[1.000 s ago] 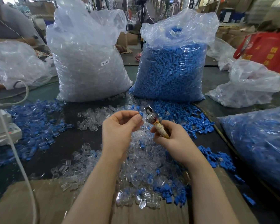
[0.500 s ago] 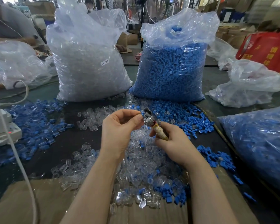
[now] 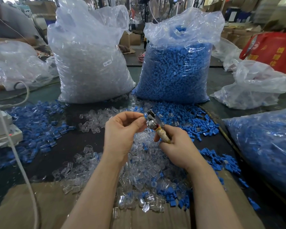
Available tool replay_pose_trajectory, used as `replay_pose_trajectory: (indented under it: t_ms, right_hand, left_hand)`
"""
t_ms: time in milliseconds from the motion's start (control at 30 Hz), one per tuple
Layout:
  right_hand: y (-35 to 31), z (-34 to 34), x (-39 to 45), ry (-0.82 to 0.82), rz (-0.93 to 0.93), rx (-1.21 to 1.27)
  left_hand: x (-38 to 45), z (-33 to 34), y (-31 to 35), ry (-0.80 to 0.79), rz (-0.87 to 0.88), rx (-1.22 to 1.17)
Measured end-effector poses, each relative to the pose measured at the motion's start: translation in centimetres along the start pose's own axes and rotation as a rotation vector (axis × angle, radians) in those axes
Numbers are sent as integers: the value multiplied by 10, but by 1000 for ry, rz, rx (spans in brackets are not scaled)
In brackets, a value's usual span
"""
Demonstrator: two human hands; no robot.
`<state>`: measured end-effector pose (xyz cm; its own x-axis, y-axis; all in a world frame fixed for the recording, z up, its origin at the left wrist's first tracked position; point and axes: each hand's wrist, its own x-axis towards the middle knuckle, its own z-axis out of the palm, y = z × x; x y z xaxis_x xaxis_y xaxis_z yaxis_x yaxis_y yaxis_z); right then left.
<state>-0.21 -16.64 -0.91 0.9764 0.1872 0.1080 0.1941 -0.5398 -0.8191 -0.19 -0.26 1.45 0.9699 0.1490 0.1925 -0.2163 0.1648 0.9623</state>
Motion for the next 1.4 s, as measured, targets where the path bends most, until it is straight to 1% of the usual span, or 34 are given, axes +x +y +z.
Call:
replay_pose_trajectory:
  t_ms: [233,433,633,967,1067,1200,1267,1300,1333,1400]
  right_hand:
    - [3,0,0,-4,-6,-4]
    - [3,0,0,-45,-19,33]
    - [4,2,1,-14,-12,-32]
    - [0,2,1,48,-19,-102]
    - [-1,2,0,52,-5,-106]
    - [-3,3,0,52,0,-119]
    - [-2,2,-1,90,6,-141]
    - [-1,1,-1,120,12,-147]
    - [1,0,0,154,25,-151]
    - [6,-1,0,221,52,-177]
  left_hand:
    - [0,0,-1,-3,6,2]
    - [1,-1,-1,3,17,-8]
    - [0,-3,-1,-10,18,-3]
    - [1,-1,-1,12,9,12]
    - [1,-1,-1,18,-10,13]
    - [3,-6,5,0,-84,3]
    - [6,-18,8,51,-107,64]
    - [8,-27,9,117,-101,141]
    - [11,-40,8,207,-83,261]
    - [14,-69,8,408,-34,626]
